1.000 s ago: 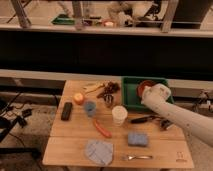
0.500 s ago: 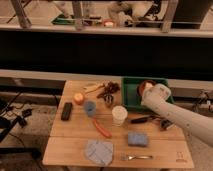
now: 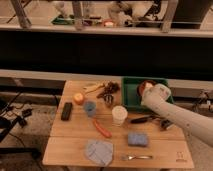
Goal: Stack bowls into tray
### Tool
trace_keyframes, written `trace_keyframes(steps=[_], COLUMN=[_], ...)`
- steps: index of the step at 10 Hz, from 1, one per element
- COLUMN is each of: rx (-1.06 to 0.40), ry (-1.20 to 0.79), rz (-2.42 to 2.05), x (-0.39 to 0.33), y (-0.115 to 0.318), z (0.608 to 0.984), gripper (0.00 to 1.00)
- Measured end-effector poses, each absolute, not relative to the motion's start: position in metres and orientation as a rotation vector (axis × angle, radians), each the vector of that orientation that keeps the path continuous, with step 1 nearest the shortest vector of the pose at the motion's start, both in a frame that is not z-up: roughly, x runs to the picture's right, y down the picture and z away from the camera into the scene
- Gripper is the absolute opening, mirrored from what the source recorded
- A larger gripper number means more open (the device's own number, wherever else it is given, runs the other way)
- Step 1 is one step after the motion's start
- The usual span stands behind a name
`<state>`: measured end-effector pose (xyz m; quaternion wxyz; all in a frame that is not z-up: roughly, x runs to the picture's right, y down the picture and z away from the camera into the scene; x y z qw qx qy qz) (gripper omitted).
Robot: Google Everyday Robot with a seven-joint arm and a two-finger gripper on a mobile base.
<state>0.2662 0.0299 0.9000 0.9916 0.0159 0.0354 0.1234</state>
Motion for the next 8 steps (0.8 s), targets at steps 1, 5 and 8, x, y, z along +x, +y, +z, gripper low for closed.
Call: trace_keyframes(steps=[1,5,8], rx=[0.032,0.051,0.086], ry=[0.071,0.088,0.101], rz=[0.247,0.253,0.259], x=[0.2662,0.2694,0.2722], y=[0.0299,0.0270,0.0209], z=[0.9000,0.8972,0.8922], gripper=[0.80,0.80,0.80])
